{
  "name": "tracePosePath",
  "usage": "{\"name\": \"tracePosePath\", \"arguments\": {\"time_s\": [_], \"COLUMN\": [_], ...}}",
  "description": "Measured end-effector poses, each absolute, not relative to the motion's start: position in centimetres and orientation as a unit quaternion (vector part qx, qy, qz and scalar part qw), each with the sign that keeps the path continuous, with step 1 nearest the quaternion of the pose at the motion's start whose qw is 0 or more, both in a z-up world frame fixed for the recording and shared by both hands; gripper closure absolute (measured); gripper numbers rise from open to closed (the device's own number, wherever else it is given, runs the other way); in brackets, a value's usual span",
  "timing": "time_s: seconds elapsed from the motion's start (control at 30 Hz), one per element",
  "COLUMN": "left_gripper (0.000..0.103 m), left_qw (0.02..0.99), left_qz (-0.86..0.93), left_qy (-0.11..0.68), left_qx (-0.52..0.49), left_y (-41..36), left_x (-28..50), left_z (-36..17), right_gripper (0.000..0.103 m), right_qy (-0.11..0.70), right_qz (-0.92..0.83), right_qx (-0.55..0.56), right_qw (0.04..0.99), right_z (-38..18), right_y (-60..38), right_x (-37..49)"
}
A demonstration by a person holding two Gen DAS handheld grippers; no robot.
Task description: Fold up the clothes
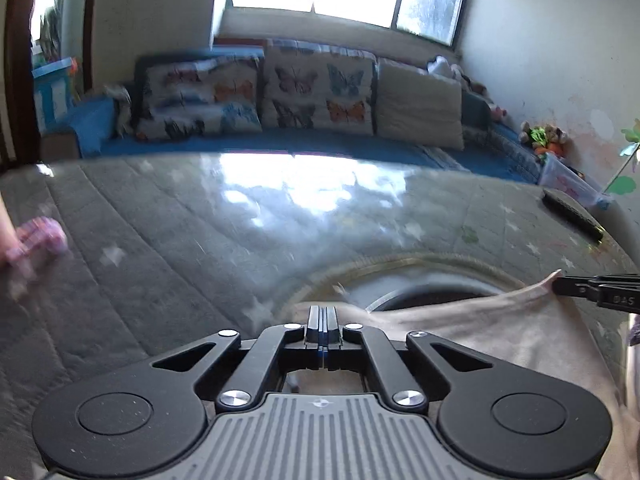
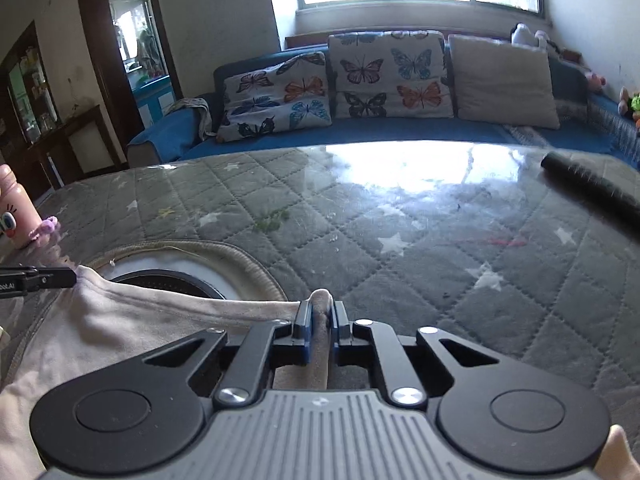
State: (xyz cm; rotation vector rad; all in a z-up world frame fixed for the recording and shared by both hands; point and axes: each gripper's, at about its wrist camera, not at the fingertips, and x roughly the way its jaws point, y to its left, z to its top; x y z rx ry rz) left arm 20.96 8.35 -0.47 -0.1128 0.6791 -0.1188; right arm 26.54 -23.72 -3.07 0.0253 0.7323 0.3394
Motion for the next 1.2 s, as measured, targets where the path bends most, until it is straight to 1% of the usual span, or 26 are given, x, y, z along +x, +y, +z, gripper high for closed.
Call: {"name": "tracePosePath", "arguments": {"time_s": [0.1,0.17,0.23,0.33,0.37,0.4,0.43,0.47,0.57,0.63,0.67,0.7,0.73,0.77,0.83,0.9,0.97,1.03,1.07,1.13,1.2], "left_gripper": [0.103,0.103,0.103,0.099,0.095,0.086,0.081,0.081,0.081,0.079,0.073,0.064,0.059,0.052,0.05,0.045,0.044,0.038,0.033,0.03,0.025], "left_qw": [0.95,0.95,0.943,0.939,0.938,0.938,0.937,0.936,0.934,0.933,0.933,0.935,0.937,0.939,0.941,0.941,0.941,0.94,0.94,0.939,0.939], "left_qz": [-0.05,-0.049,-0.052,-0.053,-0.053,-0.054,-0.052,-0.052,-0.043,-0.038,-0.037,-0.034,-0.03,-0.026,-0.015,0.001,0.017,0.034,0.042,0.056,0.063], "left_qy": [0.303,0.305,0.325,0.336,0.338,0.34,0.343,0.345,0.353,0.355,0.354,0.35,0.346,0.342,0.337,0.337,0.336,0.336,0.336,0.337,0.337], "left_qx": [-0.049,-0.045,-0.053,-0.056,-0.054,-0.053,-0.05,-0.045,-0.033,-0.039,-0.043,-0.04,-0.038,-0.036,-0.035,-0.036,-0.038,-0.041,-0.042,-0.036,-0.028], "left_y": [8.6,8.7,8.9,8.9,8.8,8.7,8.5,8.3,7.9,8.3,8.6,8.9,9.2,9.5,10.4,11.4,12.5,13.6,14.0,14.5,14.7], "left_x": [20.3,20.6,21.2,21.3,21.3,21.4,21.5,21.6,21.8,21.6,21.3,20.8,20.3,19.8,18.7,17.5,16.1,14.5,13.6,11.8,10.1], "left_z": [0.7,0.8,0.4,-0.2,-0.3,-0.4,-0.7,-0.8,-1.3,-1.1,-0.9,-0.5,-0.2,0.2,0.9,1.4,1.8,2.0,2.1,2.1,2.0], "right_gripper": [0.097,0.097,0.097,0.097,0.096,0.096,0.095,0.094,0.085,0.083,0.082,0.082,0.078,0.069,0.062,0.06,0.051,0.05,0.046,0.04,0.038], "right_qy": [0.327,0.328,0.336,0.346,0.348,0.349,0.35,0.351,0.353,0.353,0.353,0.353,0.353,0.353,0.353,0.353,0.354,0.354,0.355,0.357,0.359], "right_qz": [0.161,0.156,0.152,0.146,0.145,0.144,0.144,0.143,0.141,0.142,0.144,0.148,0.151,0.154,0.164,0.177,0.189,0.205,0.215,0.232,0.251], "right_qx": [0.013,0.011,0.008,0.004,0.003,0.003,0.002,0.002,-0.01,-0.018,-0.021,-0.023,-0.025,-0.027,-0.034,-0.042,-0.048,-0.059,-0.064,-0.072,-0.081], "right_qw": [0.931,0.932,0.93,0.927,0.926,0.926,0.926,0.925,0.925,0.925,0.924,0.924,0.923,0.923,0.921,0.918,0.915,0.91,0.908,0.902,0.895], "right_z": [-2.1,-2.2,-2.6,-3.2,-3.4,-3.5,-3.5,-3.5,-3.4,-3.1,-2.9,-2.7,-2.5,-2.3,-1.8,-1.3,-1.0,-0.5,-0.3,-0.2,-0.2], "right_y": [-23.9,-23.8,-23.7,-23.6,-23.6,-23.6,-23.6,-23.6,-23.6,-23.5,-23.4,-23.4,-23.3,-23.3,-23.0,-22.6,-22.2,-21.4,-20.9,-20.1,-19.1], "right_x": [25.8,26.0,26.3,26.8,26.8,26.8,26.8,26.9,27.0,26.9,26.7,26.4,26.1,25.9,25.0,23.9,23.1,21.5,20.7,19.1,17.5]}}
